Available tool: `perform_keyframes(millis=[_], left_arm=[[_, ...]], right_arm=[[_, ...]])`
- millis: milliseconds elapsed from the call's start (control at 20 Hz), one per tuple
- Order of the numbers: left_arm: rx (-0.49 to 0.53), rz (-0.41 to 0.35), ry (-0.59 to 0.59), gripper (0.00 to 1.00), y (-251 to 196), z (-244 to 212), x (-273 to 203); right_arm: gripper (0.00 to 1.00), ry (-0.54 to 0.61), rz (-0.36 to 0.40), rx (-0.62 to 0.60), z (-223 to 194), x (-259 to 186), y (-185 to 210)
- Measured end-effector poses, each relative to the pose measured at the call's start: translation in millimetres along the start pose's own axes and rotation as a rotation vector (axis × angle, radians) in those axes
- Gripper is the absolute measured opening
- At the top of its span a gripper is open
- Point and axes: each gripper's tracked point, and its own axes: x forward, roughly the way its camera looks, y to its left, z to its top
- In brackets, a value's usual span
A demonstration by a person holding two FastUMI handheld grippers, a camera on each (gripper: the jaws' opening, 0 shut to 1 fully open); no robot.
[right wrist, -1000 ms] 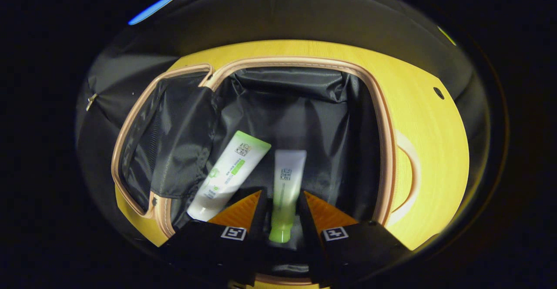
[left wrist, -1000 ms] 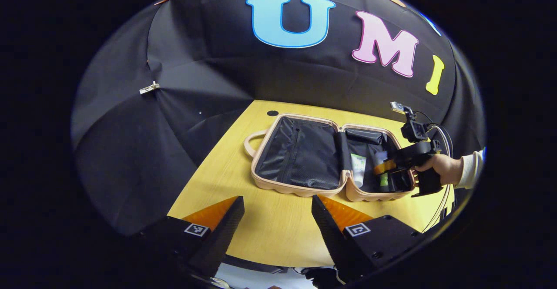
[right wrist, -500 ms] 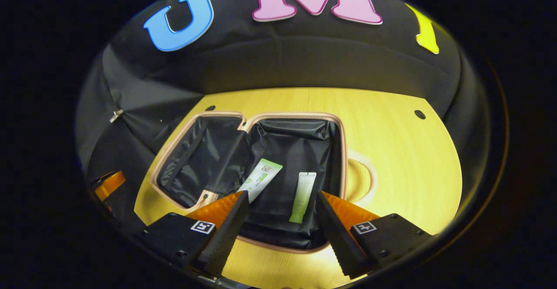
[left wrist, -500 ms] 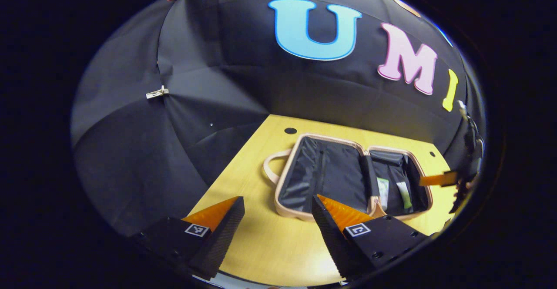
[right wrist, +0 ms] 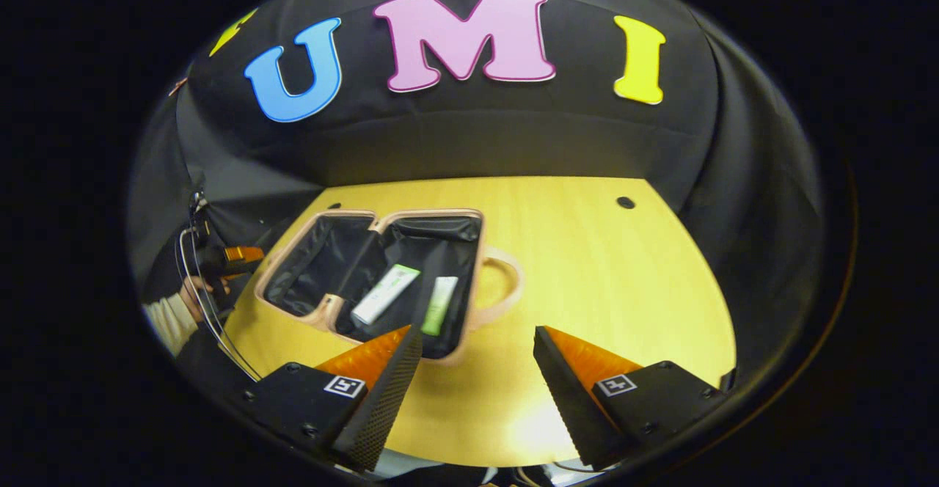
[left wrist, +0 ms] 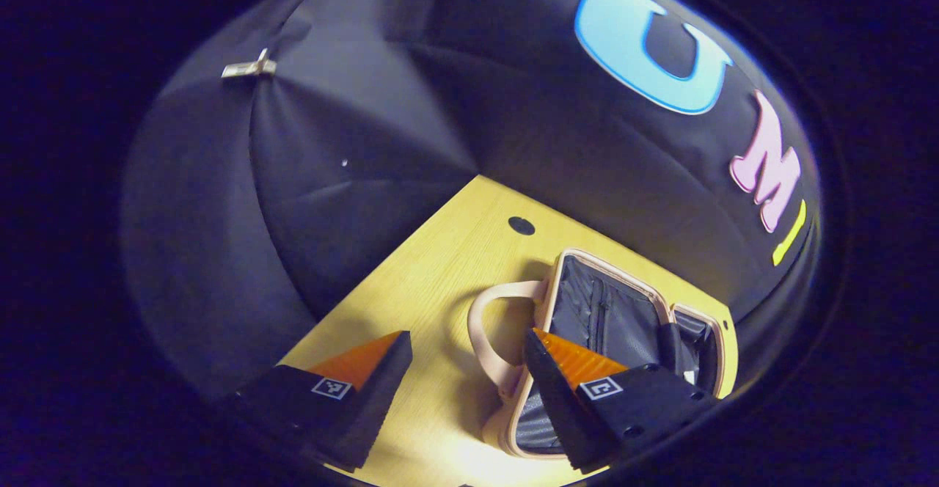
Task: First open the suitcase, pack the skin care products into it, and then close the suitcase.
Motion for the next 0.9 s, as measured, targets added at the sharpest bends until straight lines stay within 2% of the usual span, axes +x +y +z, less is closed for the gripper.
perform_keyframes(millis=[50,150,200,300,400,450,500,550,650,750,900], left_arm=[[-0.058,-0.011,0.012,0.96,3.5,-0.2,9.4],[-0.111,0.009,0.086,0.95,18.0,-7.8,28.2],[-0.108,0.028,0.119,0.95,24.0,-11.1,33.5],[-0.123,-0.006,0.170,0.94,11.2,-16.3,47.2],[-0.140,-0.036,0.225,0.86,0.8,-26.4,53.1],[-0.126,-0.013,0.242,0.83,2.9,-30.0,56.7],[-0.113,0.009,0.234,0.70,3.9,-29.9,61.1],[-0.116,0.005,0.232,0.42,-2.6,-29.8,61.8],[-0.110,0.020,0.213,0.22,-6.3,-26.1,59.8],[-0.093,0.018,0.176,0.15,-14.8,-14.7,49.8],[0.049,0.055,0.100,0.10,-28.3,11.8,23.4]], right_arm=[[0.98,-0.015,-0.027,-0.001,2.5,-7.9,-12.6],[0.98,-0.042,-0.070,0.016,4.1,-20.2,-28.2],[0.98,-0.048,-0.086,0.034,1.8,-25.6,-34.5],[0.98,-0.035,-0.112,0.077,-8.0,-30.5,-44.0],[0.98,-0.007,-0.121,0.121,-21.5,-34.2,-50.3],[0.98,0.013,-0.123,0.137,-28.5,-37.5,-54.1],[0.98,0.018,-0.132,0.149,-33.9,-38.3,-57.1],[0.98,0.017,-0.145,0.153,-37.3,-39.2,-61.4],[0.97,0.024,-0.157,0.164,-43.2,-43.5,-66.9],[0.97,0.016,-0.161,0.174,-37.5,-49.5,-73.0],[0.98,-0.018,-0.161,0.171,-24.2,-46.3,-79.1]])
